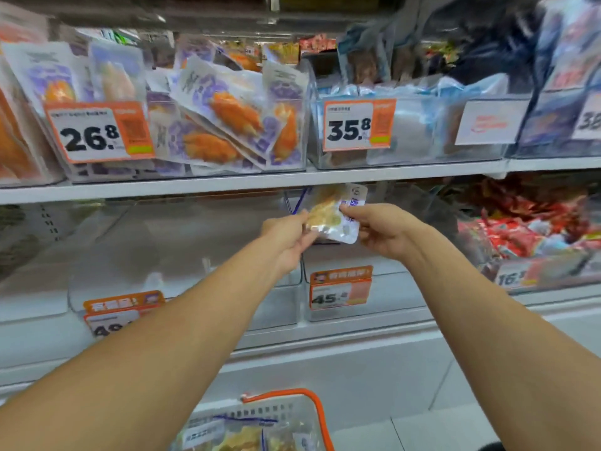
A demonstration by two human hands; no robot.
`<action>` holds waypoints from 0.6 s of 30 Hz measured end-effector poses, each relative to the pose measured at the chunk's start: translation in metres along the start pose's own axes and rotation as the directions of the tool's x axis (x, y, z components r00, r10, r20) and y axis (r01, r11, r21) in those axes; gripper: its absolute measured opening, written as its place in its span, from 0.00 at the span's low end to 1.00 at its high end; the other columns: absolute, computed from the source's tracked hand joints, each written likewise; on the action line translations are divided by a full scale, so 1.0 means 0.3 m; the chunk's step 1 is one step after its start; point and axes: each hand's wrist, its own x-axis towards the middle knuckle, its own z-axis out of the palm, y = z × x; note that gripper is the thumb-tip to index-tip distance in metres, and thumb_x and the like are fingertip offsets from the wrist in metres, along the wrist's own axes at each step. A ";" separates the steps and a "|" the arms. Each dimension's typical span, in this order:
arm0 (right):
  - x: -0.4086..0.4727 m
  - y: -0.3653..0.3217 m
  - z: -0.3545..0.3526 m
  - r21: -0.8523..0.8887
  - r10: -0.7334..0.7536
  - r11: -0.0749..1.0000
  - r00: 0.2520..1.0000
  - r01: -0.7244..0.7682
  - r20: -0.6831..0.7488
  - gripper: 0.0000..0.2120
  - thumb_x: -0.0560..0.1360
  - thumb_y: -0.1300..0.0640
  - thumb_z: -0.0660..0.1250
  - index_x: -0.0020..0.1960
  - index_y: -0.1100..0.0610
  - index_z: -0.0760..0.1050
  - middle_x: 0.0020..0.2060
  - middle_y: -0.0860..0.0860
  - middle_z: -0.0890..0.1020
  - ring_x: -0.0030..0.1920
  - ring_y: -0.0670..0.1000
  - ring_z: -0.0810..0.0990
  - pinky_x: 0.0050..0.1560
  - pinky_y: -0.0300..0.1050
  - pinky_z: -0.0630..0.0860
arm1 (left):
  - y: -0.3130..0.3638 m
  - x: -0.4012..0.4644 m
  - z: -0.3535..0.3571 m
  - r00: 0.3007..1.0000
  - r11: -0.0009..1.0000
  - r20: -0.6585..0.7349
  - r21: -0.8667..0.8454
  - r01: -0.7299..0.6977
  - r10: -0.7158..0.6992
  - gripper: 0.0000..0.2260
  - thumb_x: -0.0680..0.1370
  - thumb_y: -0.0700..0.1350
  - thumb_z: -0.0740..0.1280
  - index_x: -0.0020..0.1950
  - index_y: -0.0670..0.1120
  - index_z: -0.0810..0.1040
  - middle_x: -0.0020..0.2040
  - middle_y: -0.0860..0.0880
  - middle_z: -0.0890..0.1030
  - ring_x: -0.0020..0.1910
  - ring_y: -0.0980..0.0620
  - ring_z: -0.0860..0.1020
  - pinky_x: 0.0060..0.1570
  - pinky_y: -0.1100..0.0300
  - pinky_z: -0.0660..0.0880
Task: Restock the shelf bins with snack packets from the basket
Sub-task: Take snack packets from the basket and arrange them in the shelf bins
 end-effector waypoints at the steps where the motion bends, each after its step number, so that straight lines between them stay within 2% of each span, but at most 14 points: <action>1: 0.022 0.000 -0.021 0.022 0.011 1.000 0.998 -0.009 -0.063 0.03 0.80 0.62 0.66 0.50 0.61 0.78 0.45 0.57 0.84 0.38 0.51 0.81 0.36 0.42 0.79 | -0.002 0.015 0.003 0.997 0.993 -0.011 0.098 -0.069 0.071 0.11 0.79 0.39 0.68 0.58 0.35 0.71 0.50 0.42 0.79 0.34 0.50 0.81 0.33 0.60 0.81; 2: 0.047 0.000 -0.057 0.014 0.011 1.000 0.989 -0.009 -0.145 0.04 0.80 0.62 0.66 0.51 0.62 0.78 0.49 0.59 0.84 0.44 0.55 0.82 0.42 0.47 0.80 | -0.001 0.036 -0.008 0.983 0.952 -0.033 0.256 -0.166 0.180 0.12 0.78 0.42 0.70 0.56 0.37 0.71 0.51 0.42 0.79 0.35 0.49 0.82 0.33 0.57 0.82; 3: 0.065 0.002 -0.096 -0.017 0.000 1.000 0.975 -0.004 -0.224 0.06 0.80 0.62 0.65 0.54 0.63 0.77 0.51 0.60 0.83 0.48 0.58 0.82 0.42 0.52 0.81 | 0.002 0.062 -0.029 0.952 0.858 -0.039 0.445 -0.256 0.305 0.12 0.78 0.45 0.71 0.53 0.39 0.73 0.48 0.44 0.80 0.36 0.48 0.81 0.35 0.53 0.83; 4: 0.084 0.008 -0.138 -0.066 -0.014 0.998 0.962 -0.004 -0.272 0.08 0.81 0.62 0.65 0.58 0.64 0.76 0.53 0.61 0.82 0.50 0.60 0.82 0.39 0.54 0.83 | 0.012 0.080 -0.055 0.911 0.728 -0.016 0.607 -0.319 0.412 0.10 0.77 0.47 0.72 0.49 0.42 0.76 0.44 0.46 0.81 0.37 0.48 0.81 0.38 0.52 0.82; 5: 0.098 0.019 -0.168 -0.114 -0.022 0.993 0.956 -0.012 -0.292 0.09 0.82 0.61 0.64 0.60 0.63 0.74 0.53 0.61 0.81 0.51 0.61 0.82 0.35 0.56 0.83 | 0.019 0.090 -0.083 0.888 0.625 0.030 0.699 -0.347 0.459 0.08 0.76 0.48 0.72 0.45 0.45 0.77 0.40 0.48 0.81 0.38 0.47 0.80 0.40 0.53 0.80; 6: 0.113 0.034 -0.188 -0.157 -0.021 0.987 0.955 -0.027 -0.297 0.10 0.82 0.60 0.63 0.61 0.62 0.74 0.53 0.61 0.81 0.51 0.62 0.83 0.32 0.56 0.83 | 0.024 0.092 -0.107 0.890 0.569 0.081 0.742 -0.355 0.449 0.07 0.76 0.48 0.72 0.42 0.48 0.77 0.38 0.49 0.80 0.38 0.47 0.79 0.40 0.54 0.78; 9: 0.145 0.082 -0.187 -0.238 0.013 0.968 0.962 -0.080 -0.271 0.05 0.82 0.58 0.64 0.55 0.59 0.75 0.54 0.60 0.81 0.51 0.62 0.83 0.33 0.56 0.83 | 0.013 0.085 -0.137 0.934 0.580 0.183 0.742 -0.337 0.308 0.05 0.78 0.44 0.70 0.44 0.49 0.76 0.41 0.48 0.78 0.35 0.51 0.78 0.29 0.60 0.73; 11: 0.164 0.094 -0.159 -0.351 -0.031 0.934 0.966 -0.063 -0.256 0.04 0.79 0.59 0.69 0.53 0.58 0.77 0.54 0.60 0.82 0.49 0.62 0.83 0.41 0.59 0.84 | 0.000 0.076 -0.136 0.934 0.582 0.207 0.737 -0.344 0.290 0.05 0.78 0.43 0.71 0.45 0.48 0.75 0.42 0.47 0.77 0.37 0.50 0.78 0.25 0.62 0.72; 12: 0.178 0.091 -0.145 -0.439 -0.071 0.897 0.966 -0.046 -0.247 0.09 0.76 0.59 0.72 0.54 0.59 0.77 0.54 0.59 0.82 0.49 0.61 0.84 0.45 0.61 0.83 | -0.002 0.073 -0.136 0.932 0.584 0.211 0.733 -0.350 0.294 0.05 0.77 0.42 0.71 0.46 0.48 0.76 0.42 0.47 0.77 0.39 0.50 0.78 0.24 0.63 0.72; 14: 0.199 0.073 -0.105 -0.620 -0.112 0.784 0.973 -0.039 -0.202 0.16 0.72 0.60 0.76 0.57 0.59 0.76 0.52 0.56 0.81 0.47 0.60 0.84 0.47 0.58 0.83 | -0.002 0.064 -0.140 0.931 0.587 0.218 0.728 -0.355 0.293 0.04 0.77 0.42 0.71 0.48 0.47 0.76 0.42 0.47 0.77 0.41 0.49 0.79 0.23 0.63 0.73; 16: 0.228 0.061 -0.063 -0.737 -0.103 0.676 0.988 -0.018 -0.118 0.15 0.72 0.63 0.76 0.56 0.57 0.76 0.50 0.55 0.79 0.43 0.59 0.85 0.45 0.53 0.84 | -0.001 0.055 -0.149 0.928 0.579 0.244 0.728 -0.367 0.281 0.05 0.78 0.42 0.70 0.50 0.46 0.75 0.42 0.47 0.77 0.42 0.48 0.79 0.24 0.65 0.74; 18: 0.286 0.064 -0.037 -0.852 -0.177 0.521 0.983 0.060 -0.039 0.17 0.71 0.62 0.77 0.58 0.59 0.79 0.54 0.57 0.81 0.46 0.57 0.84 0.46 0.50 0.84 | -0.003 0.050 -0.161 0.924 0.575 0.273 0.724 -0.382 0.269 0.06 0.78 0.43 0.71 0.52 0.46 0.76 0.45 0.46 0.78 0.44 0.45 0.80 0.24 0.66 0.74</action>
